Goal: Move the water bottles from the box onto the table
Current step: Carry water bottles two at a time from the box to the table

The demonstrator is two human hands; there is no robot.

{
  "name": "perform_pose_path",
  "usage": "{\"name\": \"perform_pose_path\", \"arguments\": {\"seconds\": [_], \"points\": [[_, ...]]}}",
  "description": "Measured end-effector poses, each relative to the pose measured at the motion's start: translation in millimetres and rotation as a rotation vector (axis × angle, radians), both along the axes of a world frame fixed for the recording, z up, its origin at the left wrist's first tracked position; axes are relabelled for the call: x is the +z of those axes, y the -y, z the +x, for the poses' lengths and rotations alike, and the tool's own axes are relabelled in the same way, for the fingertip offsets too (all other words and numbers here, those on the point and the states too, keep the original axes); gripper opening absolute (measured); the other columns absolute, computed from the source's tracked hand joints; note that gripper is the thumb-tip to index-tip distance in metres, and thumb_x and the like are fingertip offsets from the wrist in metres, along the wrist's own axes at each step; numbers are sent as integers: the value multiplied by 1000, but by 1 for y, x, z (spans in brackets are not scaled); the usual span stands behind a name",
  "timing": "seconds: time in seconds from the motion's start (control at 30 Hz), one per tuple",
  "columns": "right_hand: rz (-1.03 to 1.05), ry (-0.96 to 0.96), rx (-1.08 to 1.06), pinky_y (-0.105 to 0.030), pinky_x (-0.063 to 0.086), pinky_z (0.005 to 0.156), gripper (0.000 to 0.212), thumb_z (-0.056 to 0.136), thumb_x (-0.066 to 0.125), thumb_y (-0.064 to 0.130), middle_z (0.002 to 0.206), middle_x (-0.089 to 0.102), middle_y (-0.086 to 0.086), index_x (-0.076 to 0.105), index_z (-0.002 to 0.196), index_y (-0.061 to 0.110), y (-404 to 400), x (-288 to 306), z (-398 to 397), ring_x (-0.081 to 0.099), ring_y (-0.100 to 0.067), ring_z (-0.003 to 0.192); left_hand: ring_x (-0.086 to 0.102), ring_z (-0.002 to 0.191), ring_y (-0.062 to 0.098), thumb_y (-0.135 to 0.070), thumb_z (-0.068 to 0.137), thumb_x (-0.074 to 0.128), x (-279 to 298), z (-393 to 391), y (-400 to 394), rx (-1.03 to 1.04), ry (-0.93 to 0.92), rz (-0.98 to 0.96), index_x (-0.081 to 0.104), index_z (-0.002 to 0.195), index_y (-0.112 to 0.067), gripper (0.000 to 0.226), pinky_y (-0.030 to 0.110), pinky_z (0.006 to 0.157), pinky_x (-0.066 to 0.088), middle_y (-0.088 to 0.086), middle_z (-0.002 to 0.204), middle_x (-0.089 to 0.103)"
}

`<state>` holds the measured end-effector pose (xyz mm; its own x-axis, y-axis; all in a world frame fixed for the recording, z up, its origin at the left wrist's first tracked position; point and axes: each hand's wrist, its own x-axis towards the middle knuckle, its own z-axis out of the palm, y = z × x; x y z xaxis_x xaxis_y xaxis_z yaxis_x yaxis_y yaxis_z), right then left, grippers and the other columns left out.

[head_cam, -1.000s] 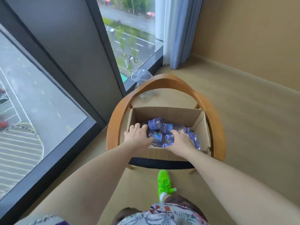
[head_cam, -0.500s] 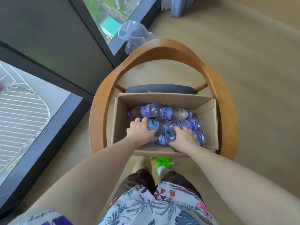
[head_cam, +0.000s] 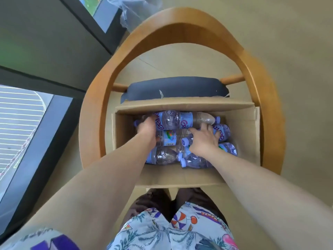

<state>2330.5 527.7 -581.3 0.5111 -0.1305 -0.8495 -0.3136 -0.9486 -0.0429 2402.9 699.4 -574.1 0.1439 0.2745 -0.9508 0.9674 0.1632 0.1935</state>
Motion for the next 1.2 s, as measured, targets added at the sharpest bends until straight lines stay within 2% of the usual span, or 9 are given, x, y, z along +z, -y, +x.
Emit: {"name": "perform_pose_path", "arguments": {"seconds": [0.13,0.3,0.43,0.57,0.7,0.87,0.97,1.03,1.2], "points": [[5,9,0,-65,13,121,71,77,68,18,150,28,-12,53,143,42,2,-7,5,18,-39,145,65,93,19,-42,92,60,-9,12,-4,47,-61,-110,66,127,-22,41,34,66,44,2,120,73],[-7,117,63,-65,15,121,66,81,75,24,145,31,-11,52,143,34,7,-12,-6,23,-37,140,63,83,13,-42,85,66,-18,11,-10,88,-104,-145,68,94,-25,19,30,67,43,-5,86,74],[-29,133,103,-65,16,121,66,83,75,25,145,32,-12,50,144,31,4,-10,-9,25,-37,140,63,77,10,-39,82,73,-21,9,-16,124,-124,-135,67,86,-23,18,25,70,45,-7,74,72],[-29,135,121,-64,17,121,65,85,75,25,147,33,-14,50,144,29,4,-1,-6,26,-38,141,66,42,16,-20,92,66,-9,10,-8,89,-75,-210,63,76,-14,18,18,38,47,1,54,70],[1,182,109,-58,21,122,58,87,74,28,144,38,-14,53,141,27,6,11,-11,32,-37,138,68,66,25,-4,88,65,11,0,1,39,-20,-221,61,95,-12,11,34,61,57,11,87,71],[126,344,52,-48,28,116,54,86,76,49,135,55,-3,58,130,22,22,27,-22,45,-27,133,71,58,27,15,63,69,31,-30,7,27,156,-140,61,97,-4,39,34,50,57,18,85,72],[238,436,-95,-39,42,92,43,85,77,48,118,63,-4,61,111,18,28,44,-18,56,-29,115,71,70,30,11,38,72,45,-45,4,-3,300,-72,60,95,-9,62,41,63,62,15,89,70],[289,482,-174,-34,38,80,39,85,77,48,109,59,-1,60,103,18,29,58,-13,56,-28,109,73,80,33,8,32,72,62,-52,2,-44,335,-67,61,99,-13,71,47,72,64,14,94,72],[433,623,-351,-39,46,81,36,83,76,54,93,65,-7,57,88,24,9,109,8,61,-32,95,76,76,29,-5,39,91,119,-71,-14,-42,496,-176,63,104,-13,71,42,66,63,11,88,76]]}}
